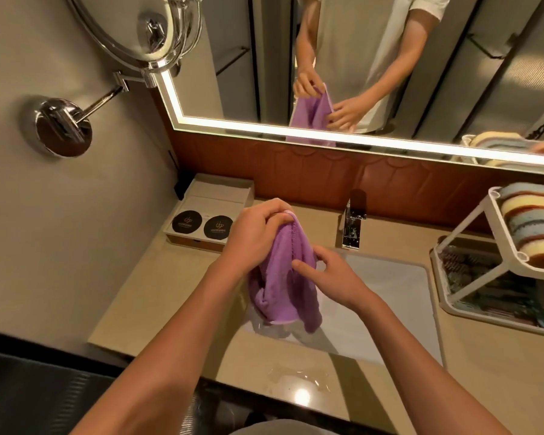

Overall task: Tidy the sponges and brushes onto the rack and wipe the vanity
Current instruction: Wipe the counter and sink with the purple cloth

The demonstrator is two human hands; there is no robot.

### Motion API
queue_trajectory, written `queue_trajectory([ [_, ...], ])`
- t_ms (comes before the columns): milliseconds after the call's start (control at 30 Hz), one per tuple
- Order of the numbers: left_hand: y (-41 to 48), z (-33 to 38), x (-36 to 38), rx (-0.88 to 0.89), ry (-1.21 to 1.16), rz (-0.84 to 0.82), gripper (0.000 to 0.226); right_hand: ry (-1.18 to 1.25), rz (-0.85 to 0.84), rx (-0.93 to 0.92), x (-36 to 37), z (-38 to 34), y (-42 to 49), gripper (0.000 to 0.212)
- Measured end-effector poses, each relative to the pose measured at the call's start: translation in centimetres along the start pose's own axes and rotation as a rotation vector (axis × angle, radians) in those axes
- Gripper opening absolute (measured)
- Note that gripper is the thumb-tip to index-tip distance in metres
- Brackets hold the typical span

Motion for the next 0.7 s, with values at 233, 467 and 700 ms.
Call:
queue_trajectory([
  [233,-0.1,-1.3,-1.5,-0.108,0.128,0.111,0.017,-0.095,-0.129,0.001,0.2,1.3,0.8,0.031],
  [467,-1.0,-3.7,-4.7,-0.194,0.361,0.23,0.023,0.231,0.115,-0.101,0.1,-1.1,1.8,0.018],
  [700,-2.5,-7.8,-6.7,-0.407,0.52,0.303,0.058,0.293,0.115,-0.073,4.3,-2.9,3.5,0.026],
])
Point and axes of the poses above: each hand's wrist, its own y-axis towards the middle knuckle, its own x-axis out of the palm, z = x × y, the point moved 2 cm from there along y, towards the middle knuckle, and after that the axes turned 1 degree about -x, right-handed, at the moved point
